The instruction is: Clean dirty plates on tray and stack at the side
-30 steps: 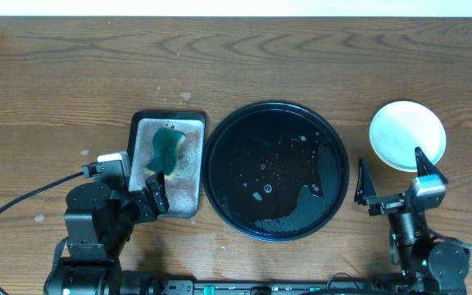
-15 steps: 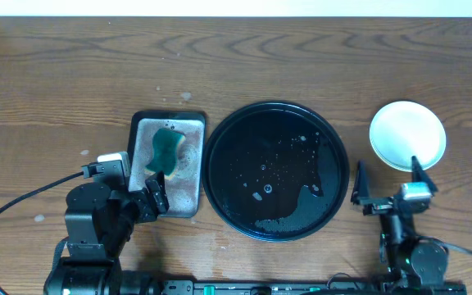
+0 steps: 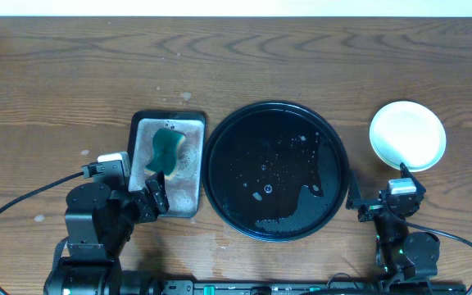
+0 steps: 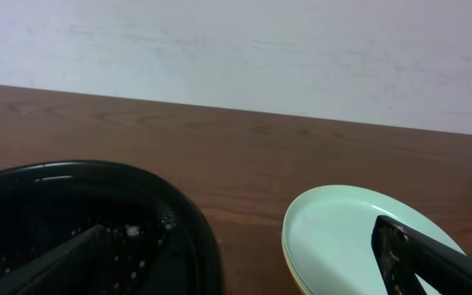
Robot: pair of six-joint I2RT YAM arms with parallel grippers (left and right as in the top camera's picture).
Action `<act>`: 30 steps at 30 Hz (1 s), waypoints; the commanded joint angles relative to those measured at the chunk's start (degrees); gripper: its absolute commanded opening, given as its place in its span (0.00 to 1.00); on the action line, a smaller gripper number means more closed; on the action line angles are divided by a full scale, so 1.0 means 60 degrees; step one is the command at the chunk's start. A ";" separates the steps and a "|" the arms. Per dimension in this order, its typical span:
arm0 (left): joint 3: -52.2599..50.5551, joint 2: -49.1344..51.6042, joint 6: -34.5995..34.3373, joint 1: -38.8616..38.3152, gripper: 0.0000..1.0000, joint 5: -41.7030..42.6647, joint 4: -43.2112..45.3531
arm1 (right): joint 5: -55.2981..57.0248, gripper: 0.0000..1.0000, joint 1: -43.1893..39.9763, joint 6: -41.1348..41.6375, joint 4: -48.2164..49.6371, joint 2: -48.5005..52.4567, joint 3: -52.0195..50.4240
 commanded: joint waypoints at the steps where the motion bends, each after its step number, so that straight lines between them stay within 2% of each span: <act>1: -0.0058 0.0004 0.0197 0.0033 0.87 0.0127 0.0015 | 0.0098 0.99 0.0098 -0.0142 -0.0044 -0.0073 -0.0015; 22: -0.0058 -0.0025 0.0266 0.0033 0.87 0.0098 -0.0091 | 0.0098 0.99 0.0098 -0.0138 -0.0044 -0.0073 -0.0015; 30: -0.0834 -0.0965 0.0448 0.0120 0.87 -0.0175 0.0237 | 0.0098 0.99 0.0098 -0.0138 -0.0044 -0.0073 -0.0015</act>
